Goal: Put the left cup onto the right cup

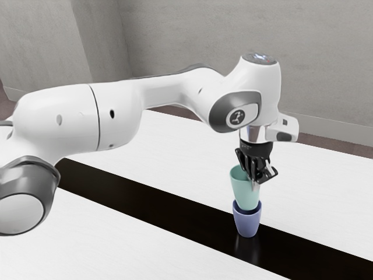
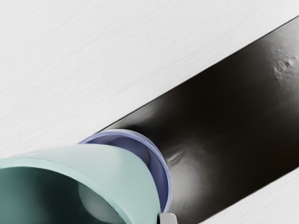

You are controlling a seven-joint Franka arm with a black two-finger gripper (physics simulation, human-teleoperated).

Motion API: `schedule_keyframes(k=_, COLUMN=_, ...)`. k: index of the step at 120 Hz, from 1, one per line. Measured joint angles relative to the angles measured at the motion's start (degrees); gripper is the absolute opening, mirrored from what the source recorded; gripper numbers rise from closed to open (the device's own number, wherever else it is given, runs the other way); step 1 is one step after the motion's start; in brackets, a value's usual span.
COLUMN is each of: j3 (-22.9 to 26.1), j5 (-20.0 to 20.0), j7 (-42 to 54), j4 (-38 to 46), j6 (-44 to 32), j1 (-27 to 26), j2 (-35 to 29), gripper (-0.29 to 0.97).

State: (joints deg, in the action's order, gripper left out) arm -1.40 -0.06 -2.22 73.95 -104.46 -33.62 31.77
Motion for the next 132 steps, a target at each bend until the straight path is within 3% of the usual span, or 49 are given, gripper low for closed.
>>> schedule_keyframes(k=132, j3=-0.17, j5=-0.4, j7=0.19, j4=0.16, j6=-0.62, j1=0.15, j2=2.65, gripper=-0.11)
